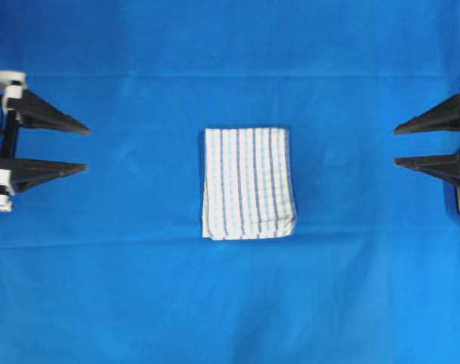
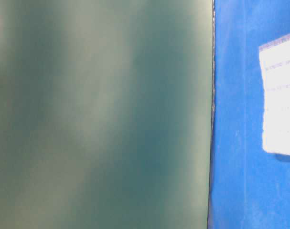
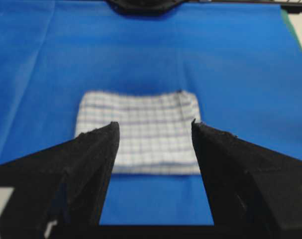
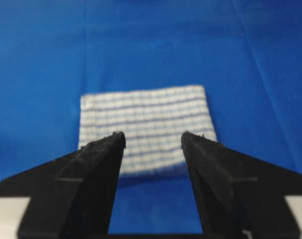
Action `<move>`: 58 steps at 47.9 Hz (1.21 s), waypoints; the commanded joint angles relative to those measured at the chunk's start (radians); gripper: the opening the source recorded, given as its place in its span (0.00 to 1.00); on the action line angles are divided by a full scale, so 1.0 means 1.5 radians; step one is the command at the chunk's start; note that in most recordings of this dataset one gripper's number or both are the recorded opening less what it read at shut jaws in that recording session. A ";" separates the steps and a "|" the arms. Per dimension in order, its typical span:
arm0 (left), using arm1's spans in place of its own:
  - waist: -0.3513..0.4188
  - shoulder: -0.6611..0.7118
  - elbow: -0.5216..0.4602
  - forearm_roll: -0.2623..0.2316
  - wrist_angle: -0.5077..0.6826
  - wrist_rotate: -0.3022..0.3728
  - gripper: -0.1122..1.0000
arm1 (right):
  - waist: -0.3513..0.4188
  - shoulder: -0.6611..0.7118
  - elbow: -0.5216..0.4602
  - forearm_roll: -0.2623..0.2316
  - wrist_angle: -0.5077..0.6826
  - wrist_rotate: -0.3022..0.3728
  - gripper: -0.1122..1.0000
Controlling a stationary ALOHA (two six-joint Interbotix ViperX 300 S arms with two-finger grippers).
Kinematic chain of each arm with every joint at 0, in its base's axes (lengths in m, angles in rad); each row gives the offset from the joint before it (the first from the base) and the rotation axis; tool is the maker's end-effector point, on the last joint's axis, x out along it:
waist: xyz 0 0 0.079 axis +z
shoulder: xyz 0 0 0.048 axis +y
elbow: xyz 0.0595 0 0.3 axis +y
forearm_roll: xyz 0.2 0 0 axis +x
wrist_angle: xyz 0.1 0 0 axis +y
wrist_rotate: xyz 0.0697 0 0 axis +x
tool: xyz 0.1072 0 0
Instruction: Fold the blue towel.
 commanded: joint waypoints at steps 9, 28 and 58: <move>0.005 -0.127 0.095 0.000 -0.002 -0.001 0.58 | -0.012 -0.045 0.066 -0.002 -0.042 0.001 0.60; 0.005 -0.170 0.139 0.000 -0.001 -0.003 0.58 | -0.019 -0.034 0.083 0.000 -0.083 0.006 0.60; 0.005 -0.169 0.140 0.000 -0.001 -0.005 0.58 | -0.019 -0.033 0.083 0.000 -0.082 0.006 0.60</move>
